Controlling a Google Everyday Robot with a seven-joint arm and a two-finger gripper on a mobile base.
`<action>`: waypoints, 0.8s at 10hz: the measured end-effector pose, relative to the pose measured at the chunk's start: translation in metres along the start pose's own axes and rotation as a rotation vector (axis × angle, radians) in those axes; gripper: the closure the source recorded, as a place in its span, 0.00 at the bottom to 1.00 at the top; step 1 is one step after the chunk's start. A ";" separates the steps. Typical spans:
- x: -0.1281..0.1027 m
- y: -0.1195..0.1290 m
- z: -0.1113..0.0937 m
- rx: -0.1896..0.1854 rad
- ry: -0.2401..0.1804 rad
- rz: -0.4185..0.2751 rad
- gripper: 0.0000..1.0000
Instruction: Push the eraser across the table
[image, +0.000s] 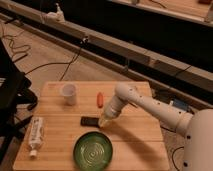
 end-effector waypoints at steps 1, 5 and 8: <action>-0.003 0.000 0.002 -0.002 -0.003 -0.004 1.00; -0.037 -0.005 0.019 -0.011 -0.054 -0.051 1.00; -0.068 -0.005 0.042 -0.043 -0.087 -0.109 1.00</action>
